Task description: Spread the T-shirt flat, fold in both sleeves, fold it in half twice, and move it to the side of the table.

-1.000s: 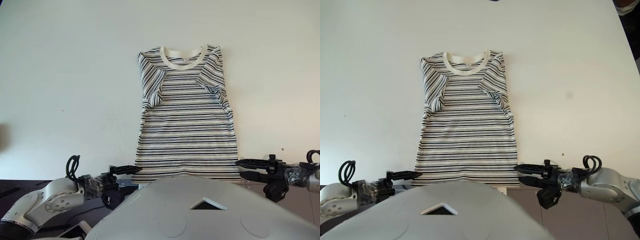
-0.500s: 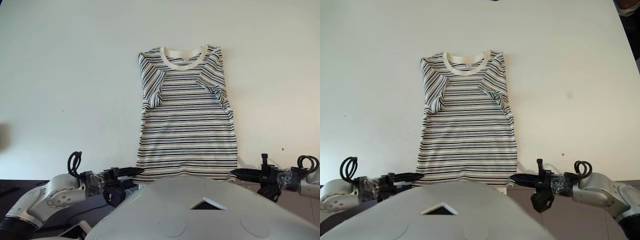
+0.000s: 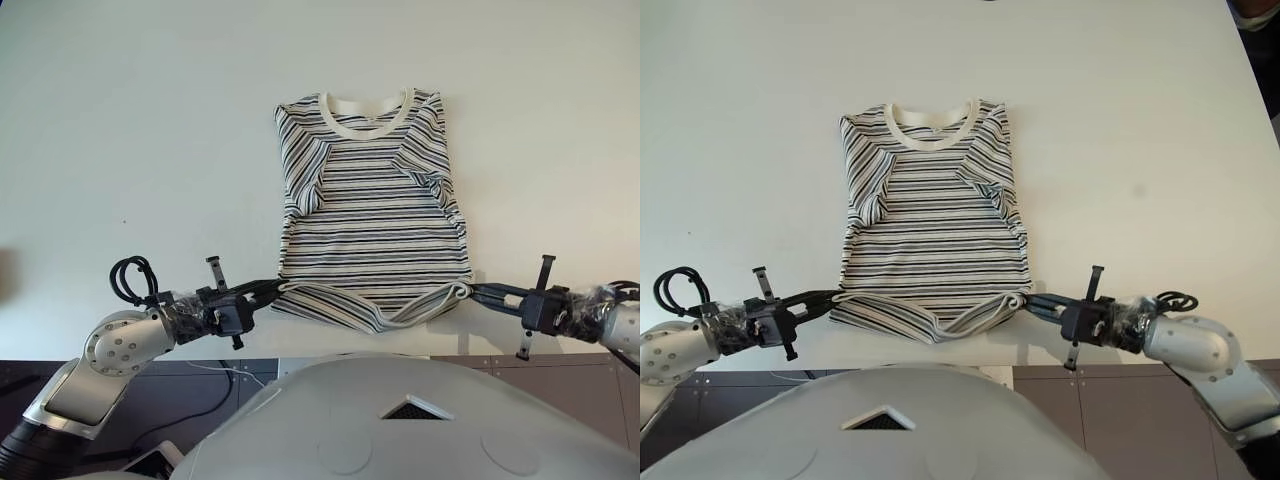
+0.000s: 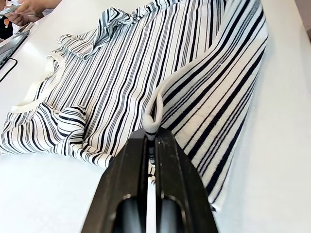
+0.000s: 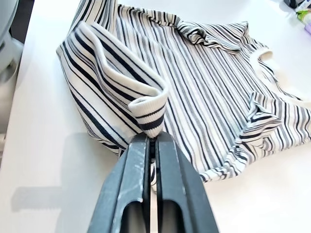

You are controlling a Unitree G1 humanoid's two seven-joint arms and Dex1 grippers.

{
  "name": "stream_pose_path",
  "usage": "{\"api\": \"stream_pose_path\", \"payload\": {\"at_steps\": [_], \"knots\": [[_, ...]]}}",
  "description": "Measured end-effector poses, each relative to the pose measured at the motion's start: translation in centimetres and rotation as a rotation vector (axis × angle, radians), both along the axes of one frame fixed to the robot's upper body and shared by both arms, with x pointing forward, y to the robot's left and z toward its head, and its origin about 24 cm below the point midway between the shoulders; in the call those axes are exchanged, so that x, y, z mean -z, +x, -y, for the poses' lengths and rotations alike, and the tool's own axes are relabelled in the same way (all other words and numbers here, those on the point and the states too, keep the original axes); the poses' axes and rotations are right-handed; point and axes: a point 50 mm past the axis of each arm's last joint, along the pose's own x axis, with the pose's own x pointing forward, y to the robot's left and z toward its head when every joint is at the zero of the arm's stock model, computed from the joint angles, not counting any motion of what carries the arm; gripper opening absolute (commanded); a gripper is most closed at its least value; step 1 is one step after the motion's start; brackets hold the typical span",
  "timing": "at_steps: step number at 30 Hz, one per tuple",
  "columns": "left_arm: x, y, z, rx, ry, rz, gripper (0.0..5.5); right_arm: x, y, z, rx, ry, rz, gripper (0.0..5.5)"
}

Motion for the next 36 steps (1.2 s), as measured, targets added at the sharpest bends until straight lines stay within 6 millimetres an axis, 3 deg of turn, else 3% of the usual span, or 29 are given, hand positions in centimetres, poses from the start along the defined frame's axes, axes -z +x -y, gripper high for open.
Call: {"api": "stream_pose_path", "payload": {"at_steps": [3, 5, 9, 13, 18, 24, 28, 33, 36], "knots": [[-0.8, 2.6, 0.0, -0.146, -0.115, -0.034, 0.13, -2.0, 2.6, 0.1, 0.076, 0.078, -0.015, 0.1], [-1.5, 4.4, 0.1, -0.212, -0.19, -0.047, 0.13, -2.3, 3.5, 0.1, 0.109, 0.105, -0.019, 0.1], [-3.1, 10.1, -0.4, -0.355, -0.277, 0.043, 0.13, -3.0, 8.6, -0.1, 0.241, 0.197, 0.081, 0.1], [-2.8, 13.6, -0.5, -0.442, -0.261, 0.103, 0.13, -2.0, 12.6, -1.4, 0.334, 0.226, 0.148, 0.1], [-0.9, 17.6, 0.6, -0.435, -0.209, 0.149, 0.13, 0.4, 16.6, -2.6, 0.47, 0.203, 0.197, 0.1], [0.2, 21.1, 1.3, -0.447, -0.172, 0.2, 0.13, 2.2, 19.3, -3.5, 0.538, 0.158, 0.23, 0.1], [0.9, 22.3, 1.3, -0.469, -0.148, 0.21, 0.13, 3.1, 20.5, -3.9, 0.571, 0.132, 0.235, 0.1], [4.4, 21.8, 1.6, -0.503, -0.046, 0.148, 0.78, 4.1, 21.6, -4.6, 0.653, 0.08, 0.293, 0.97], [5.0, 22.0, 1.6, -0.593, -0.067, 0.168, 1.07, 4.3, 22.0, -4.7, 0.702, 0.078, 0.317, 1.48]]}}
